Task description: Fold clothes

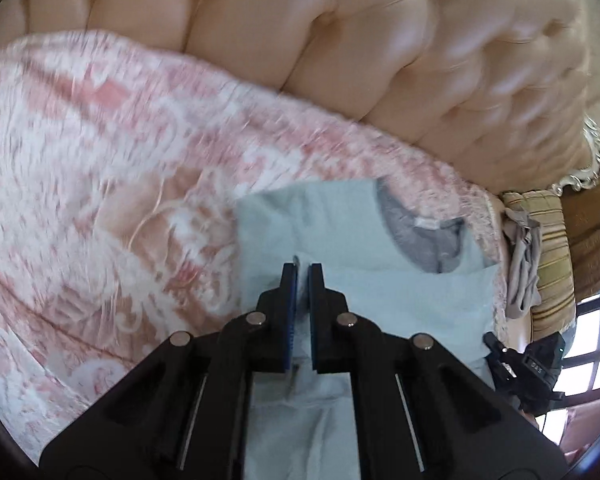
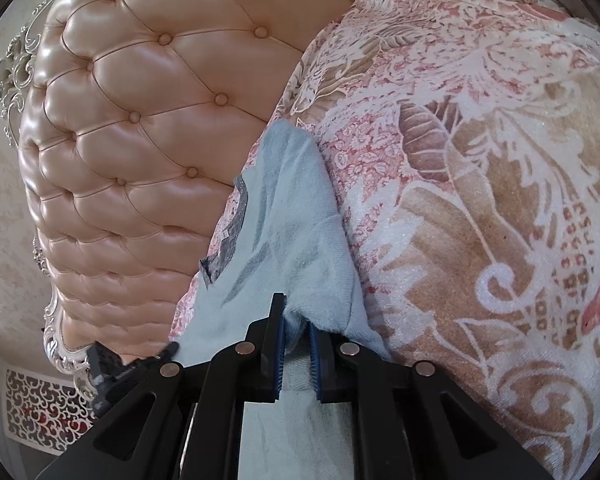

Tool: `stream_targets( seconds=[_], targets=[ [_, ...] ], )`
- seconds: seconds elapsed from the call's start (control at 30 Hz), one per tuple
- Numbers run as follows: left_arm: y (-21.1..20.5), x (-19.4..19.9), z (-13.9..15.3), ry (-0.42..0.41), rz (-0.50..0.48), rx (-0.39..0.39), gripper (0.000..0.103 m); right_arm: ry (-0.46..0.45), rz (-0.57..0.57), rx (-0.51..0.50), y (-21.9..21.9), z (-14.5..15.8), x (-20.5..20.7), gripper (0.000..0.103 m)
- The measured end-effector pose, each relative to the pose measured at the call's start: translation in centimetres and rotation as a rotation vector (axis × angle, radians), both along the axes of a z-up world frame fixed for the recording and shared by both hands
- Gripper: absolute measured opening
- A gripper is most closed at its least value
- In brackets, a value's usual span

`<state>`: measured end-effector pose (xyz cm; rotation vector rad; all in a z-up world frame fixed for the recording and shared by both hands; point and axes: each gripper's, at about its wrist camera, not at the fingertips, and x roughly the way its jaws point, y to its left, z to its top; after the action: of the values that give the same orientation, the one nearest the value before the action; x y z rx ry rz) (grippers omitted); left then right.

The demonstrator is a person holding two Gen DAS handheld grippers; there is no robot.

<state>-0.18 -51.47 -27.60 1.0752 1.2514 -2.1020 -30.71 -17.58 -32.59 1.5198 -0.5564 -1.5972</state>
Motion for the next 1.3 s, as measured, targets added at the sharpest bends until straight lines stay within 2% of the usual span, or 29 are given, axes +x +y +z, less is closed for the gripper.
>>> stream_targets(
  seconds=[0.13,0.2,0.3,0.4,0.43,0.5,0.57,0.63,0.67,0.7,0.73,0.83,0.9,0.93,0.97,1.03,1.1,1.13,1.2,1.3],
  targets=[
    [0.2,0.5,-2.0,-0.022,0.02,0.045,0.008,-0.013,0.001,0.002,0.3,0.0,-0.1,0.01],
    [0.3,0.7,-2.7,-0.03,0.031,0.059,0.012,-0.022,0.001,0.007,0.4,0.1,-0.1,0.013],
    [0.1,1.0,-2.5,-0.031,0.061,0.054,0.021,-0.008,0.013,0.032,0.4,0.8,0.2,0.013],
    [-0.2,1.8,-1.7,-0.017,0.092,0.035,0.022,0.008,0.034,0.053,0.9,1.9,0.7,0.016],
    [-0.3,2.3,-1.3,-0.003,0.111,0.027,0.022,0.015,0.041,0.056,1.2,2.3,0.9,0.016],
    [-0.4,3.4,-0.5,0.025,0.149,0.01,0.022,0.023,0.048,-0.001,2.1,3.7,0.9,0.016],
    [-0.1,4.3,0.2,0.065,0.181,0.004,0.024,0.072,0.027,-0.076,2.5,5.5,-0.3,0.017],
    [1.5,4.8,0.5,0.135,0.193,0.027,0.027,0.086,0.023,-0.122,1.2,6.4,-2.9,0.037],
    [2.3,5.1,0.7,0.17,0.2,0.038,0.027,0.076,0.051,-0.127,0.1,6.1,-3.9,0.054],
    [3.1,5.4,0.8,0.206,0.206,0.05,0.028,0.066,0.079,-0.133,-1.1,5.8,-4.9,0.056],
    [3.8,5.6,1.0,0.241,0.212,0.061,0.028,0.027,0.123,-0.153,-2.2,4.9,-5.8,0.056],
    [6.6,6.4,0.8,0.321,0.21,0.109,0.029,-0.047,0.146,-0.133,-5.1,1.9,-7.1,0.056],
    [8.2,6.9,0.4,0.348,0.215,0.132,0.029,0.017,0.14,-0.099,-6.0,0.7,-8.0,0.054],
    [9.0,7.1,0.2,0.357,0.217,0.14,0.029,0.048,0.138,-0.082,-6.4,0.1,-8.5,0.049],
    [9.6,7.3,0.0,0.359,0.219,0.139,0.029,0.063,0.132,-0.073,-6.3,0.0,-8.8,0.036],
    [10.3,7.6,0.1,0.345,0.22,0.122,0.029,0.095,0.11,-0.073,-5.5,0.6,-9.3,0.038],
    [10.5,7.6,0.3,0.33,0.21,0.116,0.029,0.129,0.078,-0.09,-4.2,2.1,-9.6,0.054],
    [10.7,7.7,0.4,0.341,0.206,0.114,0.029,0.119,0.091,-0.097,-3.8,2.6,-9.6,0.057],
    [11.2,7.9,0.8,0.396,0.207,0.106,0.029,0.092,0.126,-0.108,-3.3,3.0,-8.9,0.06],
    [11.5,8.3,1.4,0.437,0.215,0.111,0.035,0.035,0.19,-0.124,-2.9,2.7,-6.9,0.061]
  ],
)
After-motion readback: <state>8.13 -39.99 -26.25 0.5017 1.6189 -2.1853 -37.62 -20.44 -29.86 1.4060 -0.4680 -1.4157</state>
